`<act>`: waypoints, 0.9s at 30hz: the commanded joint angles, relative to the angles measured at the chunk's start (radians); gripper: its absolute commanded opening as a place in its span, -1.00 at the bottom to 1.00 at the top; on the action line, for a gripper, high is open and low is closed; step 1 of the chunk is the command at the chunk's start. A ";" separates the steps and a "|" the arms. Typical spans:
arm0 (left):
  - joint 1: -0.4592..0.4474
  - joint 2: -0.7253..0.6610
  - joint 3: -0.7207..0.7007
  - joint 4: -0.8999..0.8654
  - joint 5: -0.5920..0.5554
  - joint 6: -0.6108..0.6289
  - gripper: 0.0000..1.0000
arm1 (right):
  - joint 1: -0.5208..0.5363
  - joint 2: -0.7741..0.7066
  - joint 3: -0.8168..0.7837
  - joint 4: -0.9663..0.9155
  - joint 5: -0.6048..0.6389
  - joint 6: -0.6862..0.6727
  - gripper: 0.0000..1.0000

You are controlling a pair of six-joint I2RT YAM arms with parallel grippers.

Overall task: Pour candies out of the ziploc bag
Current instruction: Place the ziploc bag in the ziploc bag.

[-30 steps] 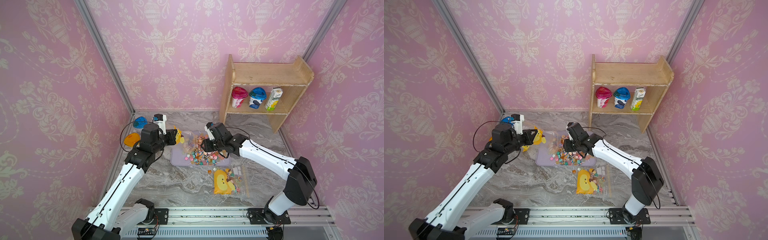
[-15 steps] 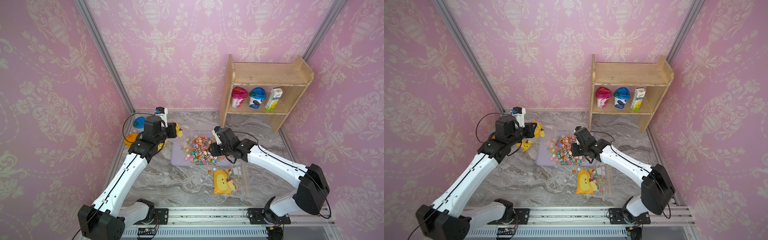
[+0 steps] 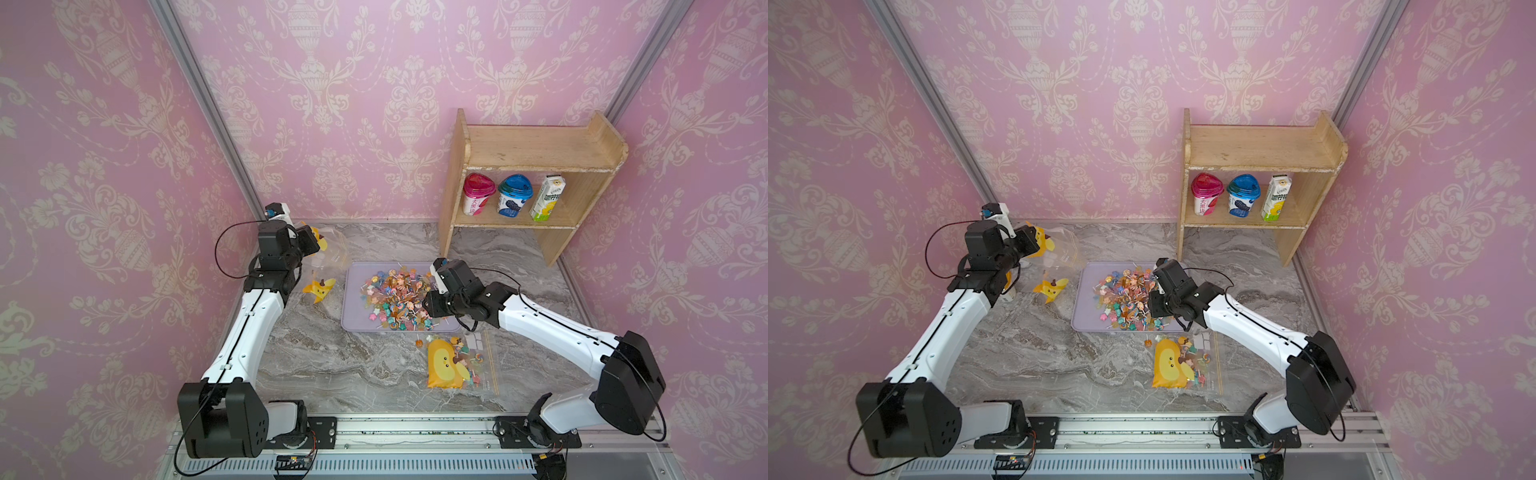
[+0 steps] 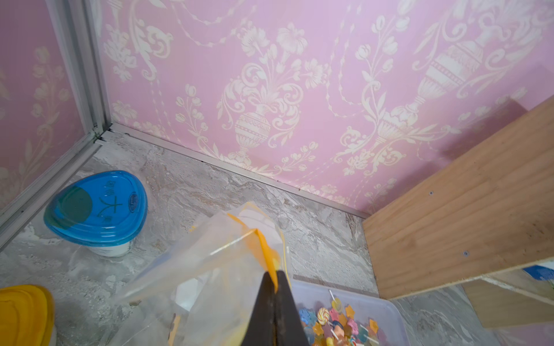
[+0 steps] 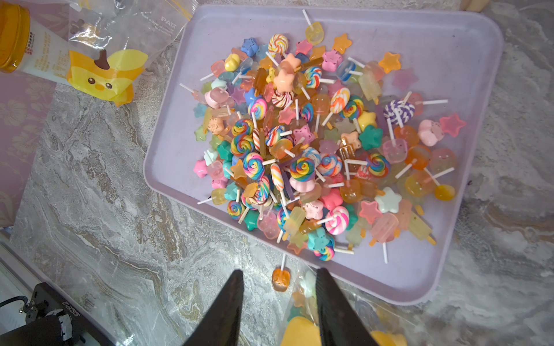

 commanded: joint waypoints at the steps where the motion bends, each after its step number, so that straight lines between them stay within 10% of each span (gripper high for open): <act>1: 0.061 0.035 -0.082 0.160 0.006 -0.096 -1.00 | -0.007 -0.030 -0.021 0.013 0.012 0.006 -0.15; 4: 0.081 0.079 -0.150 0.178 -0.074 -0.116 -0.95 | -0.007 -0.030 -0.035 0.019 0.007 0.010 -0.15; 12: 0.085 0.139 -0.192 0.076 -0.095 -0.185 0.14 | -0.009 -0.030 -0.048 0.028 0.004 0.014 -0.15; 20: 0.084 0.005 -0.172 -0.065 -0.235 -0.171 0.81 | -0.010 -0.031 -0.051 0.030 0.001 0.014 -0.15; 27: 0.054 -0.131 -0.058 -0.145 -0.266 -0.118 0.92 | -0.009 -0.021 -0.041 0.047 -0.016 0.025 -0.15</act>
